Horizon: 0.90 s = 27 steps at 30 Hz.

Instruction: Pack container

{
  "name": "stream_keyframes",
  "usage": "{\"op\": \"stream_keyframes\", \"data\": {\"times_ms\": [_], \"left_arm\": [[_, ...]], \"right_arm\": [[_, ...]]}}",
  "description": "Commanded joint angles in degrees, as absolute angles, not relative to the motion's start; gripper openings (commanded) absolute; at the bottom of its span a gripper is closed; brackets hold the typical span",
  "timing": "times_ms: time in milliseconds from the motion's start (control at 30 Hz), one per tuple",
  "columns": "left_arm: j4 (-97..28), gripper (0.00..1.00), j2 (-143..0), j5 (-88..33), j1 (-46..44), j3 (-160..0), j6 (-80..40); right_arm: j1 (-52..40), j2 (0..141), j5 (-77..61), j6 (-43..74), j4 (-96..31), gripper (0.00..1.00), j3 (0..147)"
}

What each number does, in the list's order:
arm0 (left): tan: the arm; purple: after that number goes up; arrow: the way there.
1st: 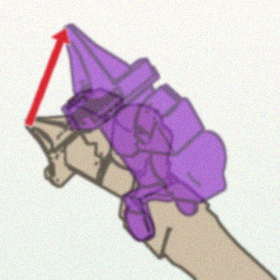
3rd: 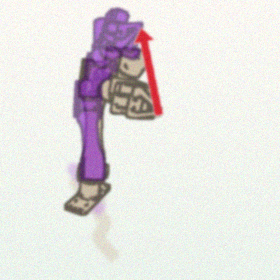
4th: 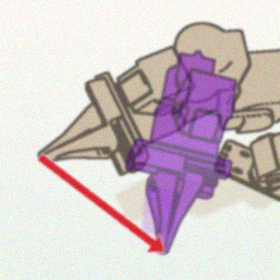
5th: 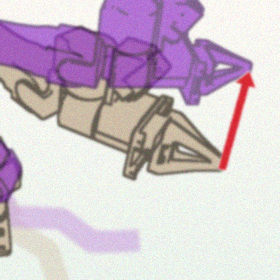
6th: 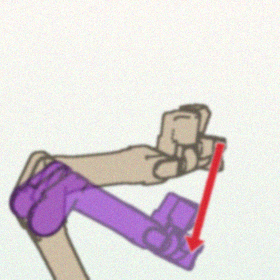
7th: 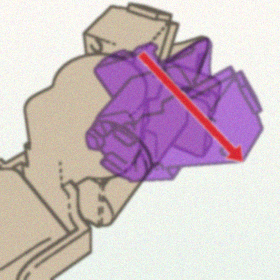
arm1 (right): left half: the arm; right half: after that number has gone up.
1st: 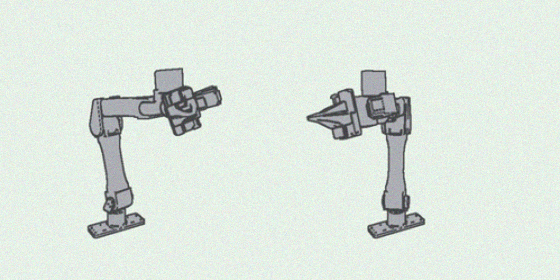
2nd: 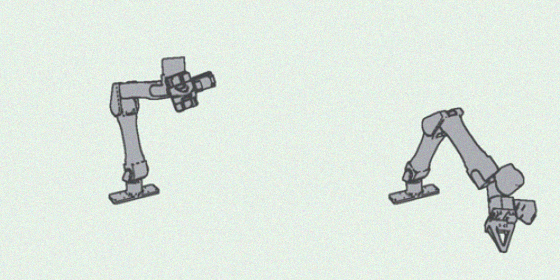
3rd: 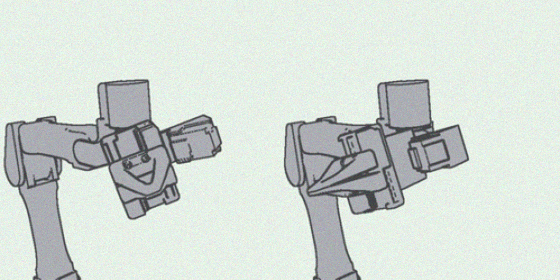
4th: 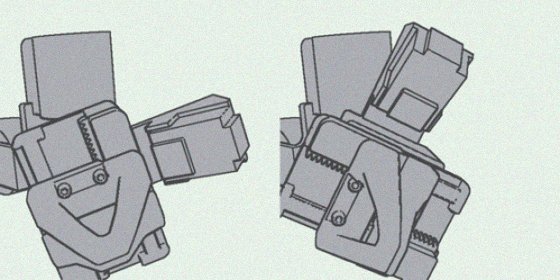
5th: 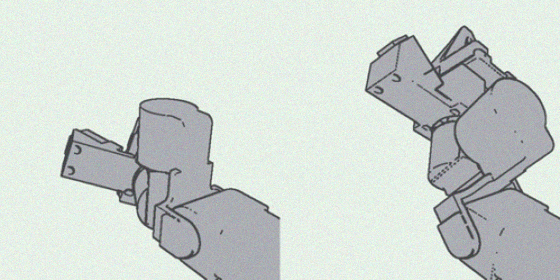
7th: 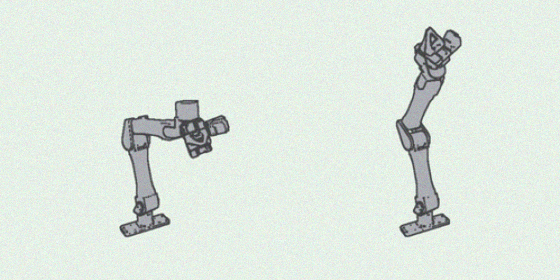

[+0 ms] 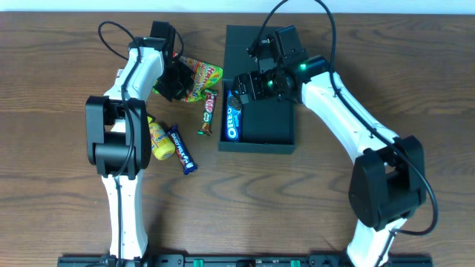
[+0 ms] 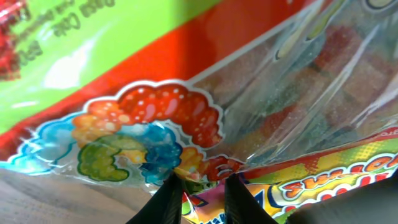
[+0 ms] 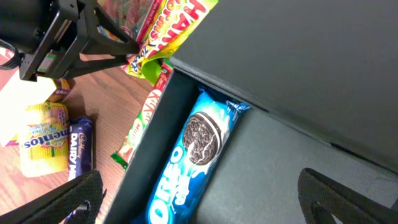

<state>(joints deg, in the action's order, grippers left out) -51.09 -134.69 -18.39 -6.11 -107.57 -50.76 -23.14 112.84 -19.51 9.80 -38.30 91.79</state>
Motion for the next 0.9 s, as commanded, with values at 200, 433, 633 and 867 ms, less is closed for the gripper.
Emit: {"op": "stream_keyframes", "data": {"times_ms": [200,433,633,867], "left_arm": [[-61.14,0.20,-138.76,-11.75,-6.76,-107.72,-46.09],[-61.89,0.21,-134.47,-8.99,-6.76,-108.20,-45.15],[-61.47,0.53,-128.55,-6.22,-6.76,-108.20,-45.45],[-61.76,0.93,-125.36,-2.33,-6.76,-107.85,-48.51]], "right_arm": [[-22.79,111.42,-19.49,9.10,-38.81,0.99,92.97],[-22.79,111.42,-19.49,9.10,-39.20,0.99,92.97],[-22.79,111.42,-19.49,9.10,-39.27,0.99,92.97],[-22.79,111.42,-19.46,8.62,-39.16,0.99,92.97]]}}
